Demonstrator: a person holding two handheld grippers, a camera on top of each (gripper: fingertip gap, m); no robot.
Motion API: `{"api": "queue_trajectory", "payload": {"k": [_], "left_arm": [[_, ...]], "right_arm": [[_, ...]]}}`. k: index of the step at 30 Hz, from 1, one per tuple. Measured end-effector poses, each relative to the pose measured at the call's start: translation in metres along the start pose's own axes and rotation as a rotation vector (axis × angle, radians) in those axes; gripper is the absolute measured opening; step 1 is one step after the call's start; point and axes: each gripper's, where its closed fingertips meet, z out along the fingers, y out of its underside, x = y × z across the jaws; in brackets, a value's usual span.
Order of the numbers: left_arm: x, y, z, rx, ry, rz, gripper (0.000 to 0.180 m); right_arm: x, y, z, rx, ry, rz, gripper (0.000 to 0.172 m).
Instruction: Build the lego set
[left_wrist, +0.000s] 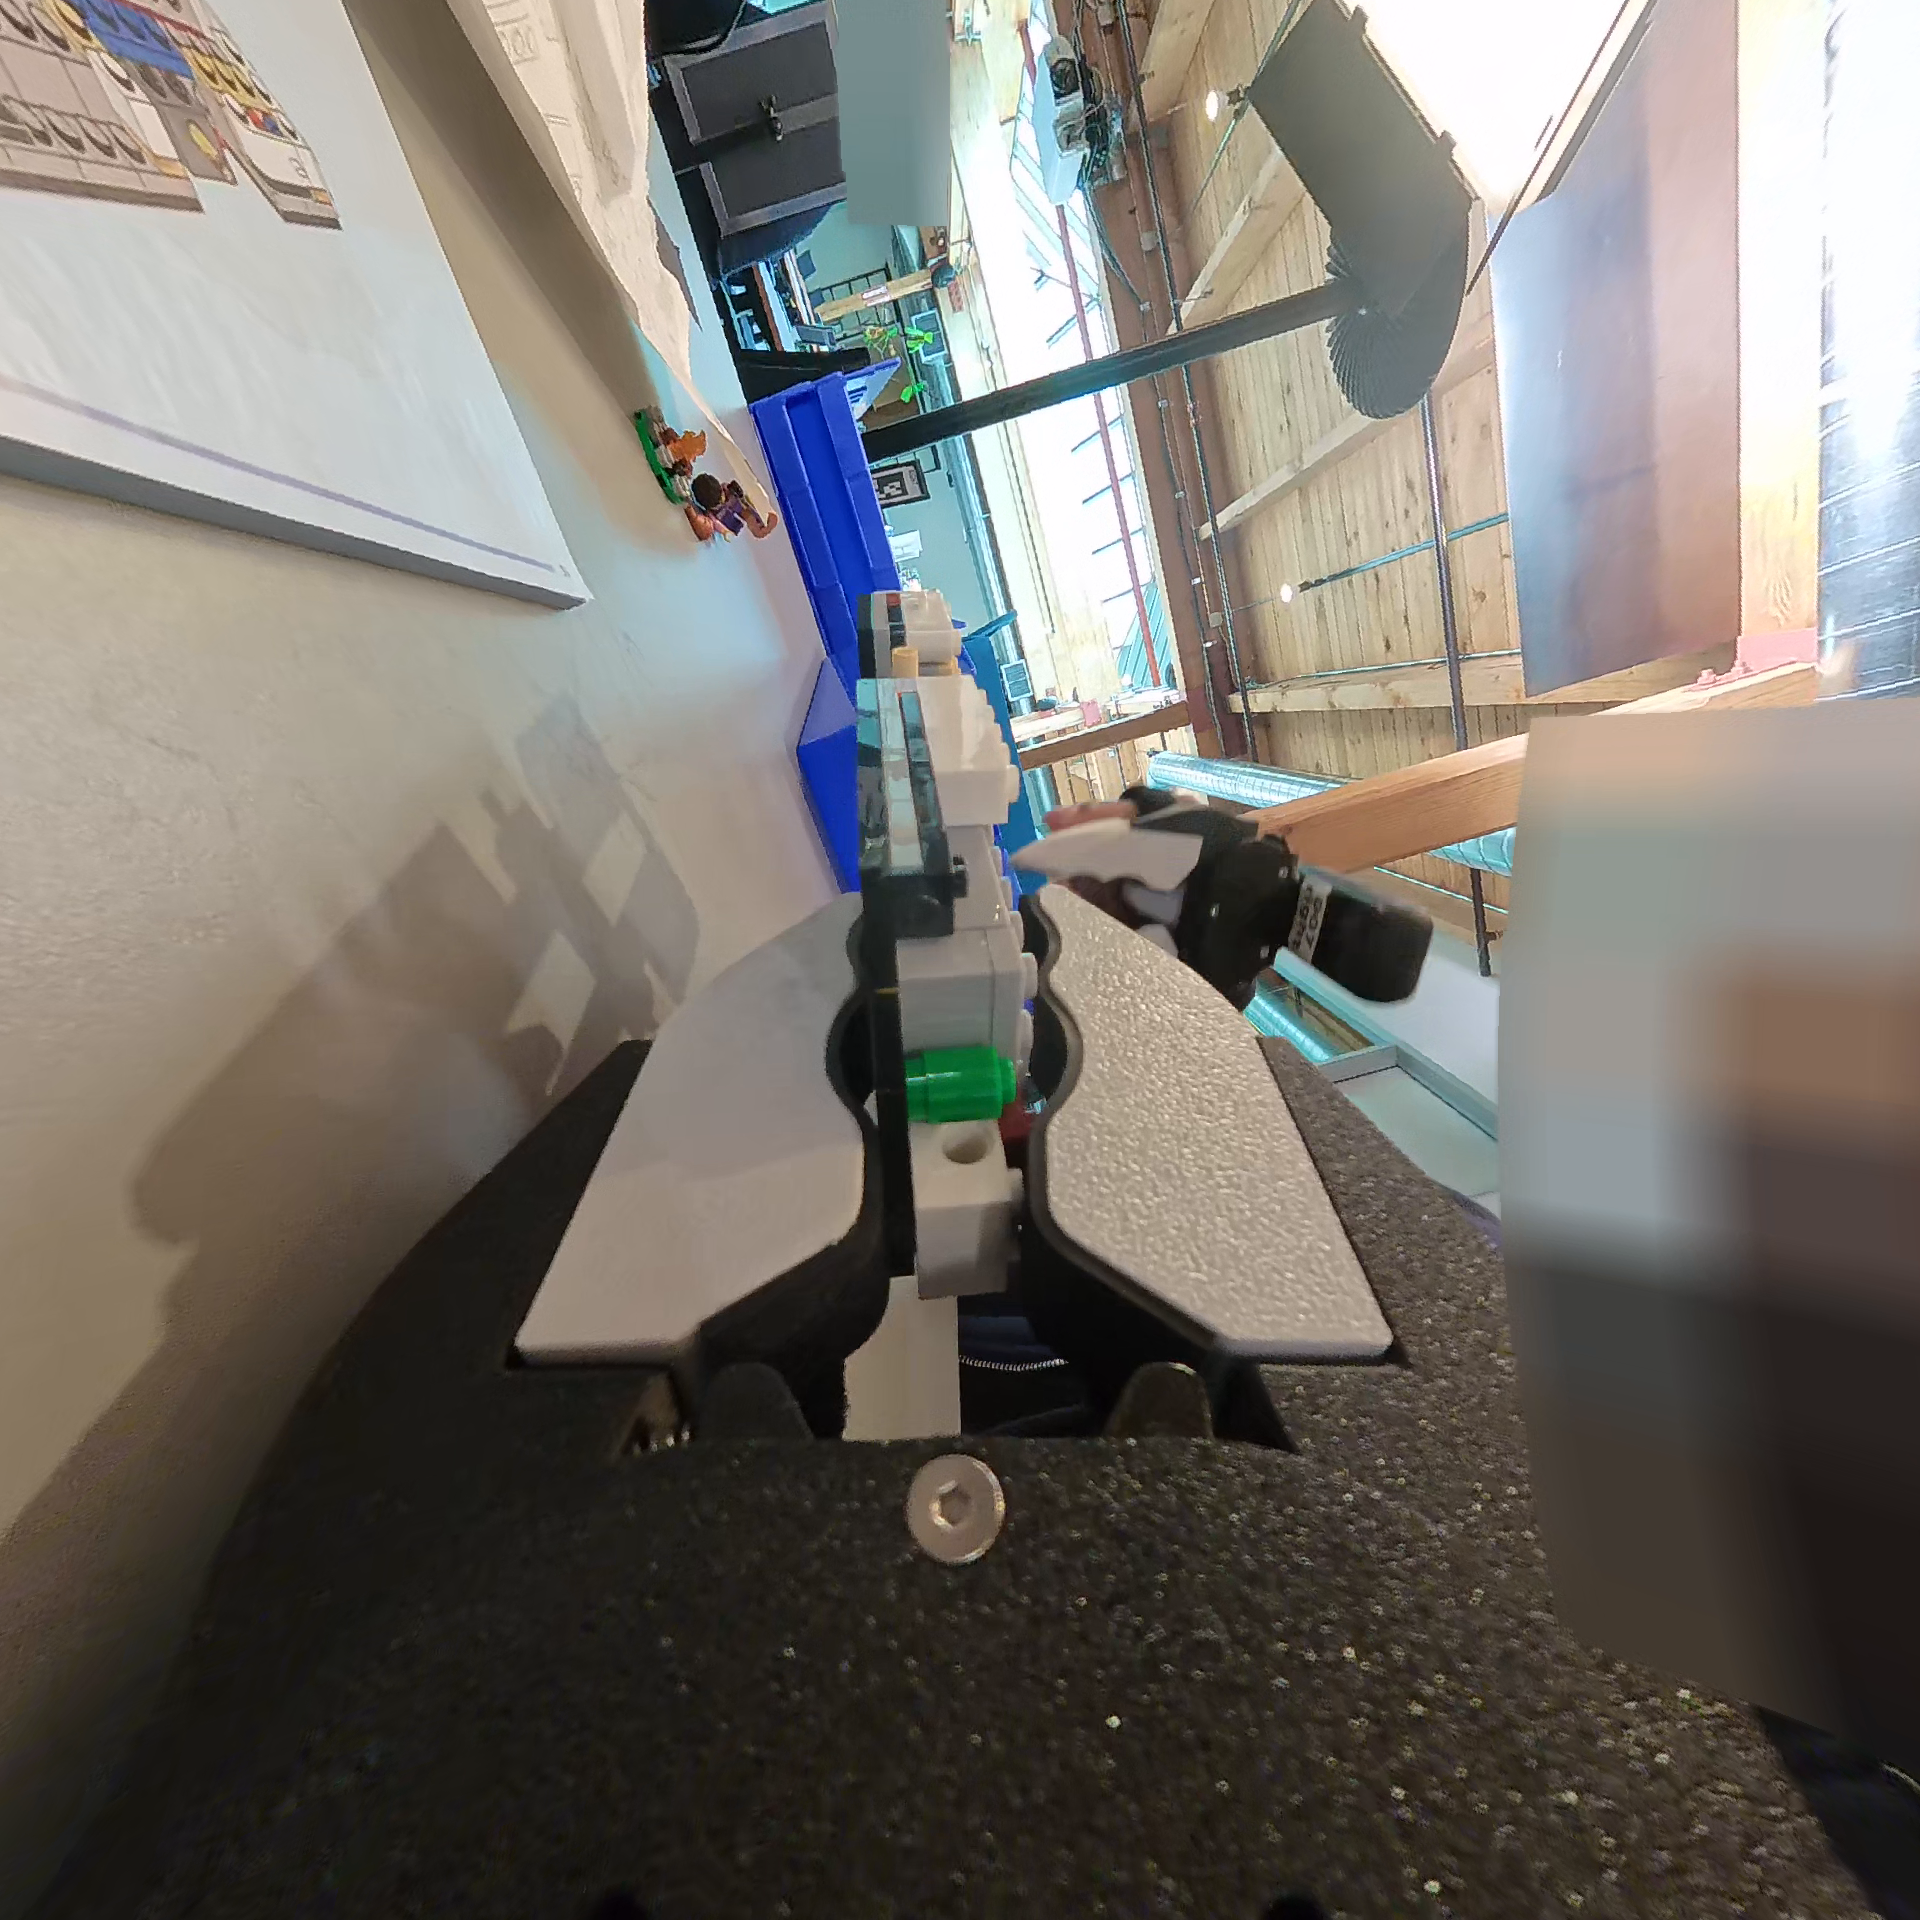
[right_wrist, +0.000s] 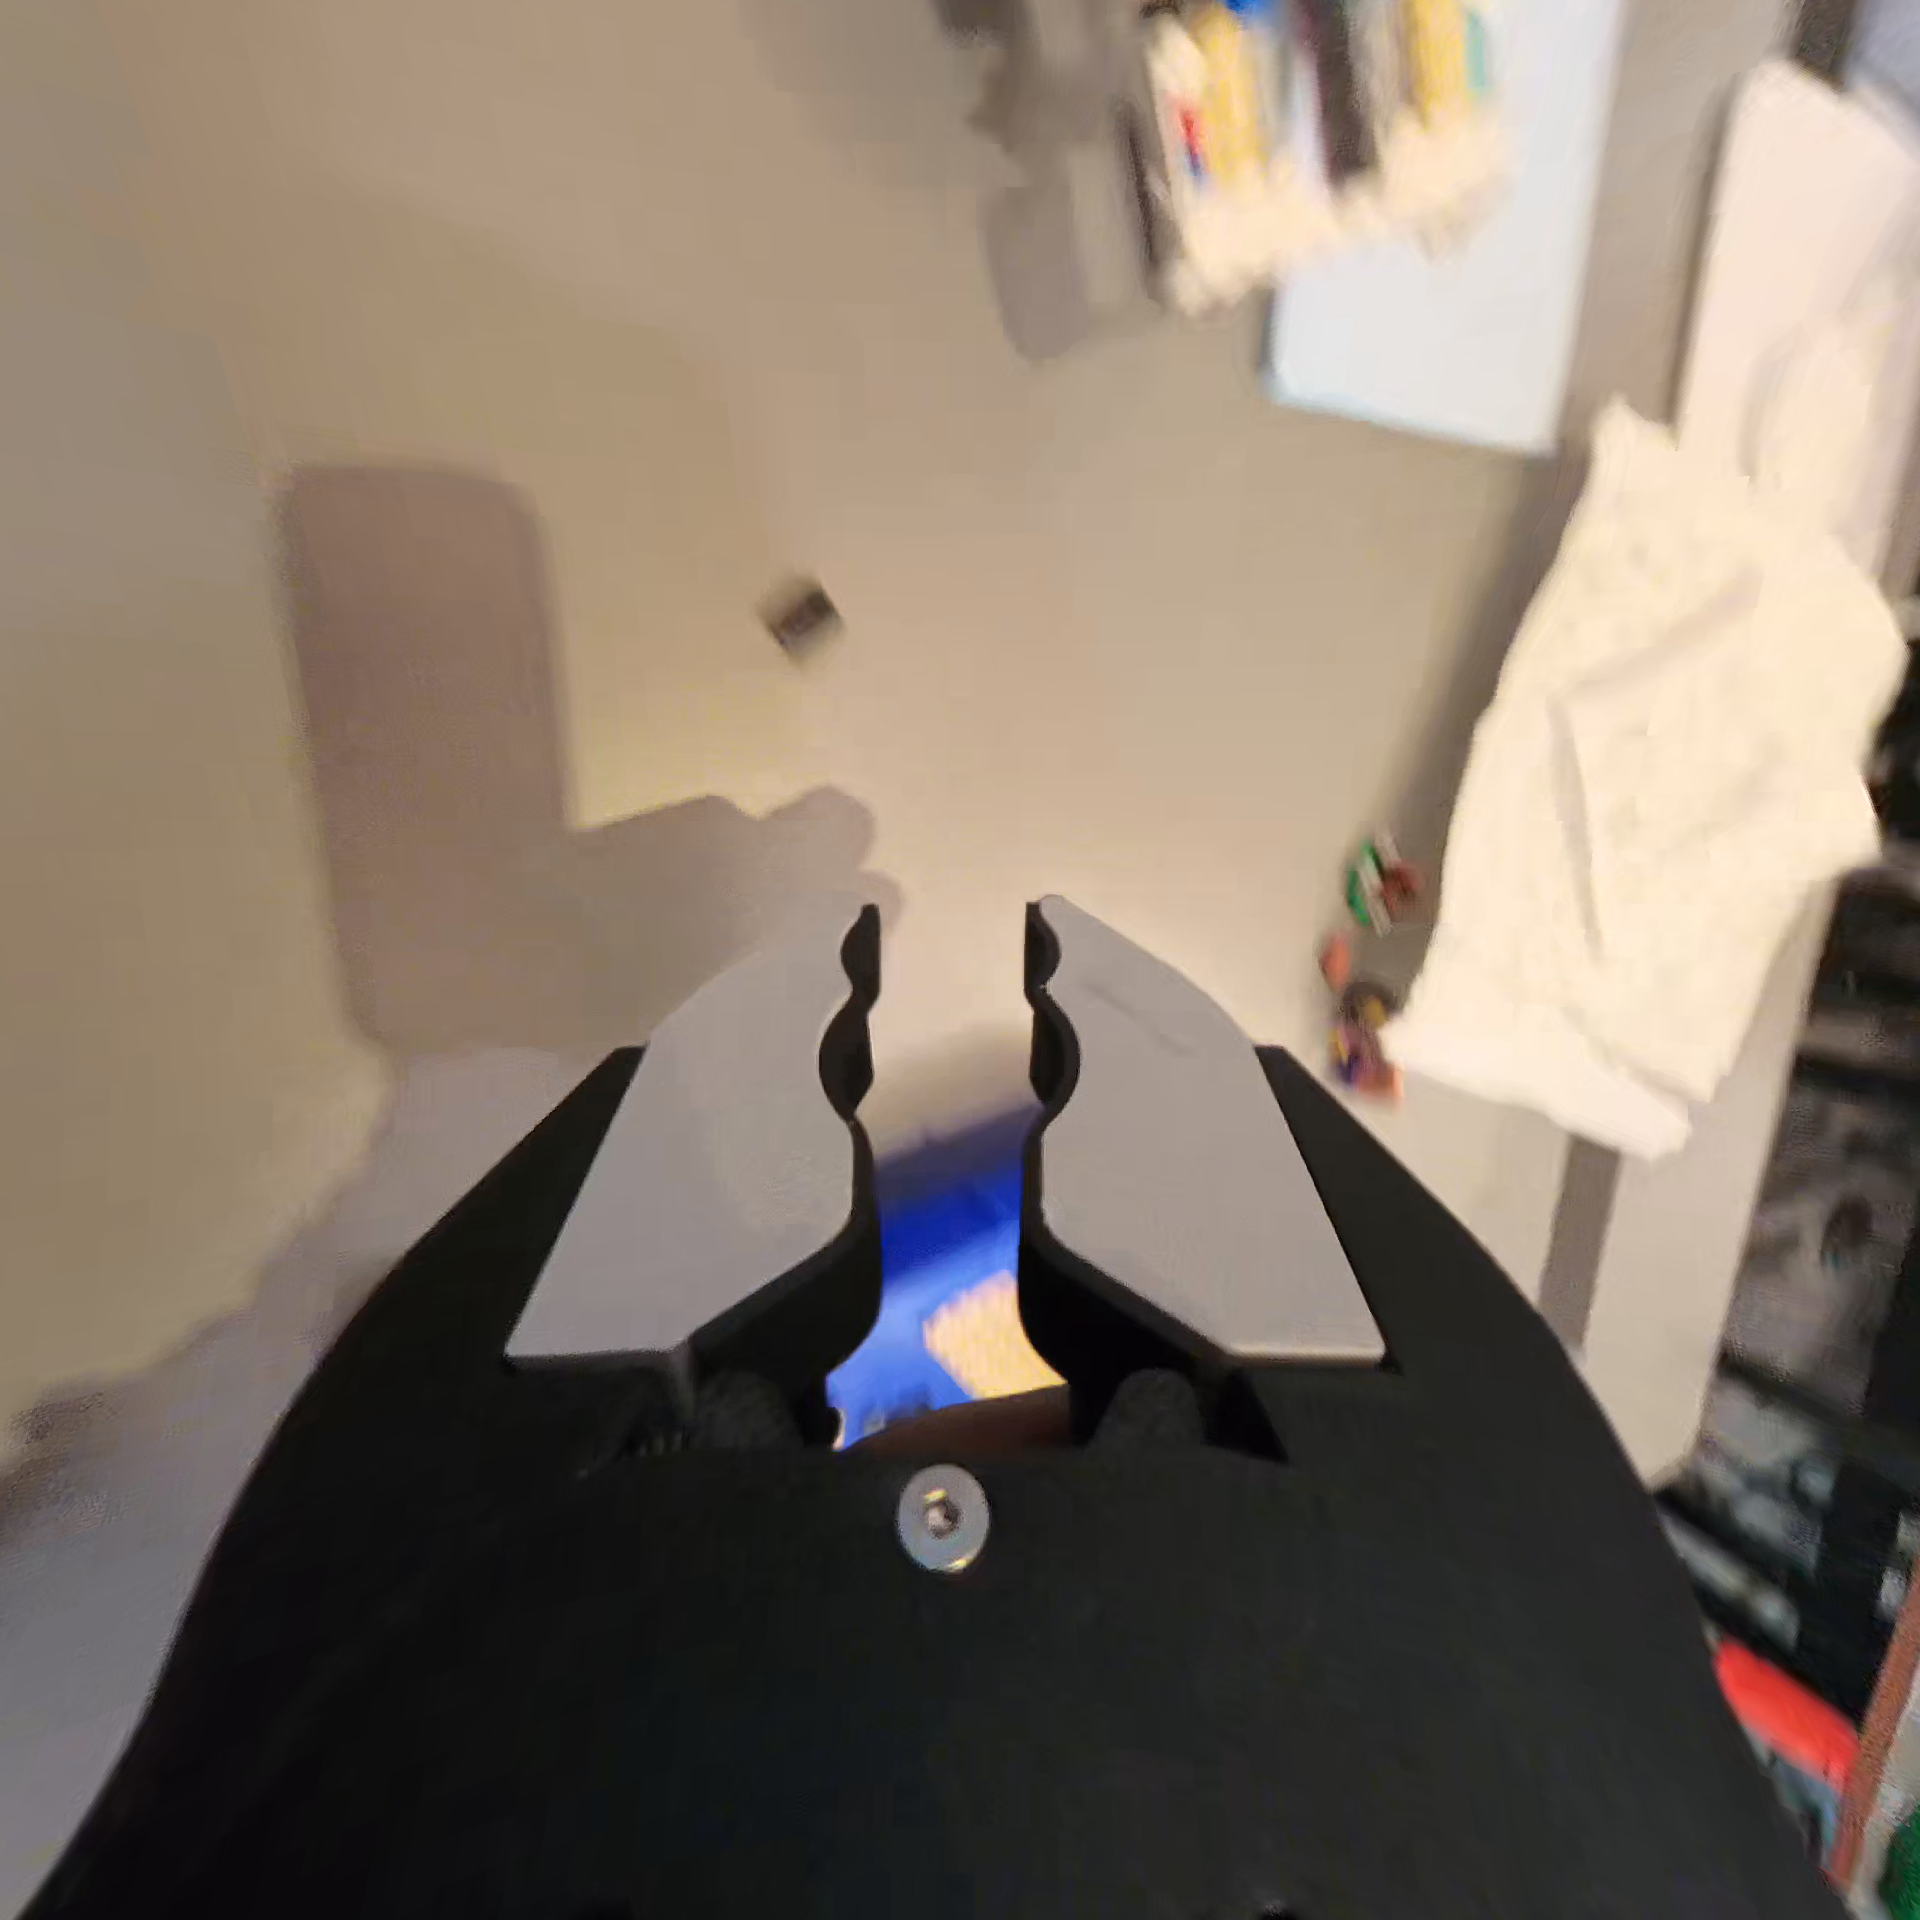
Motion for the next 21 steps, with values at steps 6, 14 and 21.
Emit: {"api": "queue_trajectory", "payload": {"k": [6,14,21], "left_arm": [[0.0,-0.001,0.002,0.0,0.003,-0.002,0.024],[-0.001,-0.003,0.004,0.008,-0.004,0.013,0.024],[0.001,-0.007,-0.001,0.051,0.003,0.019,0.024]], "right_arm": [[0.039,0.182,-0.084,-0.301,0.125,0.404,0.026],[0.034,0.273,-0.069,-0.441,0.042,0.516,0.022],[0.051,0.246,-0.022,-0.318,-0.01,0.343,0.022]]}}
